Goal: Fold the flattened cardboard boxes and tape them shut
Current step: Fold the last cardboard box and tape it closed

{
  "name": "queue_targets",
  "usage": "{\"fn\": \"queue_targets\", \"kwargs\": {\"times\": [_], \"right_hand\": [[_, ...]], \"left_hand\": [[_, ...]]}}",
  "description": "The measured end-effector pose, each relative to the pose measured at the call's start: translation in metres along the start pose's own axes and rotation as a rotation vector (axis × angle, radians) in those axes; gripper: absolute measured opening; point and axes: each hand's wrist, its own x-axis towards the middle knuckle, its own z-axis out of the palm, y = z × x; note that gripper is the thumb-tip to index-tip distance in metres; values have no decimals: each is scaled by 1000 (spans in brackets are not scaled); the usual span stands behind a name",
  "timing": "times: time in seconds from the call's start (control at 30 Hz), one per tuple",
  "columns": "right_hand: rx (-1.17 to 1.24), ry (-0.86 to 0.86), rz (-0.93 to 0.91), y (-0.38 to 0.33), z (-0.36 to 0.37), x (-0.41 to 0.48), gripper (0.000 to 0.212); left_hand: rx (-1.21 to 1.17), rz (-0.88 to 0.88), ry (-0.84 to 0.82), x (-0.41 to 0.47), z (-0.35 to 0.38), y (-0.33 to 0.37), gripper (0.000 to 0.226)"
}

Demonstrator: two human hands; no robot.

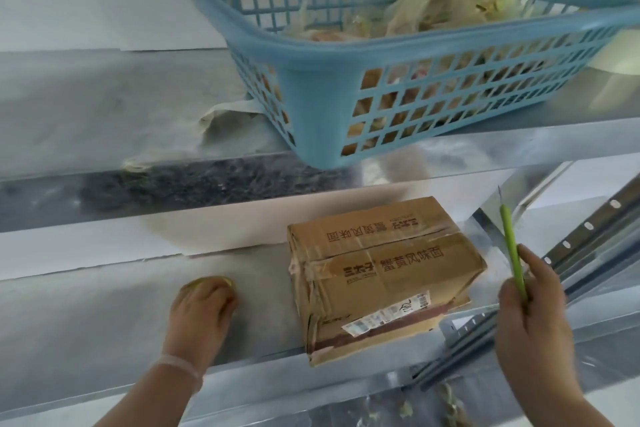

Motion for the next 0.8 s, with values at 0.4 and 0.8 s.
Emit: {"fn": "queue_targets", "kwargs": {"times": [0.4, 0.8], "right_hand": [[-968, -658, 96, 108, 81, 85, 7], [334, -496, 477, 5, 33, 103, 29]], "left_hand": [[-58, -6, -121, -29, 16, -12, 9], [-353, -102, 22, -7, -32, 64, 45]]}}
